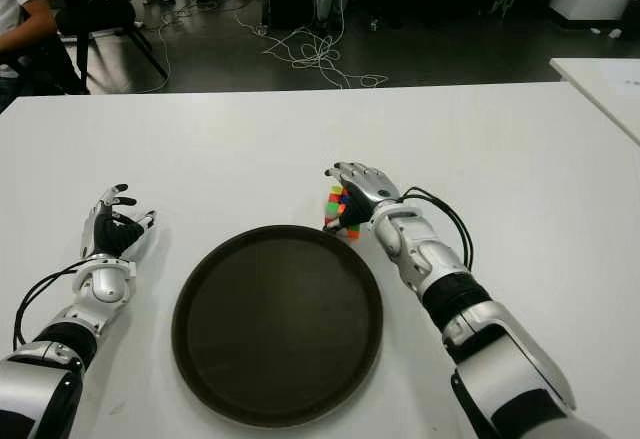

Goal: Pick up the Rubik's Cube and put it in the plate

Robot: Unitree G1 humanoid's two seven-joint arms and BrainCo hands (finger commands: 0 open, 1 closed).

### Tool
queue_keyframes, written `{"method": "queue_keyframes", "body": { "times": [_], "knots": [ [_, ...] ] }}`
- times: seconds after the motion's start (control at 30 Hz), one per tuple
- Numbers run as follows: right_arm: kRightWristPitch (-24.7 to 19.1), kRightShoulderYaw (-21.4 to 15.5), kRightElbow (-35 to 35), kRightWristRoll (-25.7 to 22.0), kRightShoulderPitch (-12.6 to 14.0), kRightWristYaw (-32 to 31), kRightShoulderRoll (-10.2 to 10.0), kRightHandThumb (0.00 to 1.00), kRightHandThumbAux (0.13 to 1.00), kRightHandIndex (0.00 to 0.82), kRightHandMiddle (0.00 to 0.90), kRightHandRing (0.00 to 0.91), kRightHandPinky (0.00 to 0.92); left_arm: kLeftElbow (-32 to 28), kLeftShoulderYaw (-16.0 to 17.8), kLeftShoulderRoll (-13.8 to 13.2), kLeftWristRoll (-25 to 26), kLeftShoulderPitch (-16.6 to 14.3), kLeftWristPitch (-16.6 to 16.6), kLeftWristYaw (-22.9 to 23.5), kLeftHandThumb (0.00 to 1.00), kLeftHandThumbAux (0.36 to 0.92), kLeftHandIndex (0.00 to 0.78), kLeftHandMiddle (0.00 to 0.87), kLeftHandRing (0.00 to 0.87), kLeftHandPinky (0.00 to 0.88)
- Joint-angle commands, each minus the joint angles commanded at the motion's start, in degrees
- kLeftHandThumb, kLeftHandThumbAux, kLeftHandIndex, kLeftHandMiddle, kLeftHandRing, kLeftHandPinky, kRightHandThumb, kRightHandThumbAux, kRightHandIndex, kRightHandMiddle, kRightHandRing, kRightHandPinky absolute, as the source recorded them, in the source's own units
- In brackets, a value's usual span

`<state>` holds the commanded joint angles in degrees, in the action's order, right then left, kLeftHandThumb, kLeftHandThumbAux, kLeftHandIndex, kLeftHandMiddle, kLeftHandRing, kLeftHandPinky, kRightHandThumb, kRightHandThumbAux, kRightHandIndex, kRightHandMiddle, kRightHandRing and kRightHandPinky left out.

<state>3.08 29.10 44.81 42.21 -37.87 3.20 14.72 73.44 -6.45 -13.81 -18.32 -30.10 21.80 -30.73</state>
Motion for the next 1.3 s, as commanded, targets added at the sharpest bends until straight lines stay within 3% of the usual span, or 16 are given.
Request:
{"method": "queue_keyframes", "body": {
  "times": [0.1,0.43,1.0,1.3],
  "knots": [
    [0.07,0.01,0.4,0.21,0.14,0.99,0.02,0.066,0.684,0.0,0.041,0.054,0.068,-0.02,0.08,0.05,0.11,-0.04,-0.27,0.19,0.204,0.728,0.162,0.361,0.403,0.409],
    [0.25,-0.2,1.11,-0.18,0.22,2.32,0.01,0.074,0.673,0.0,0.057,0.071,0.091,-0.18,0.26,0.19,0.31,0.01,-0.33,0.3,0.225,0.742,0.166,0.288,0.332,0.359],
    [1.2,0.01,2.93,-0.04,-0.04,3.17,0.16,0.068,0.664,0.001,0.061,0.08,0.113,-0.25,0.68,0.1,0.85,0.04,-0.01,1.21,0.238,0.753,0.178,0.289,0.334,0.386],
    [3.03,0.21,4.19,0.29,-0.05,5.84,0.34,0.265,0.723,0.077,0.129,0.166,0.207,-0.17,0.81,0.15,0.96,0.03,-0.15,1.09,0.249,0.746,0.171,0.281,0.308,0.343]
  ]
}}
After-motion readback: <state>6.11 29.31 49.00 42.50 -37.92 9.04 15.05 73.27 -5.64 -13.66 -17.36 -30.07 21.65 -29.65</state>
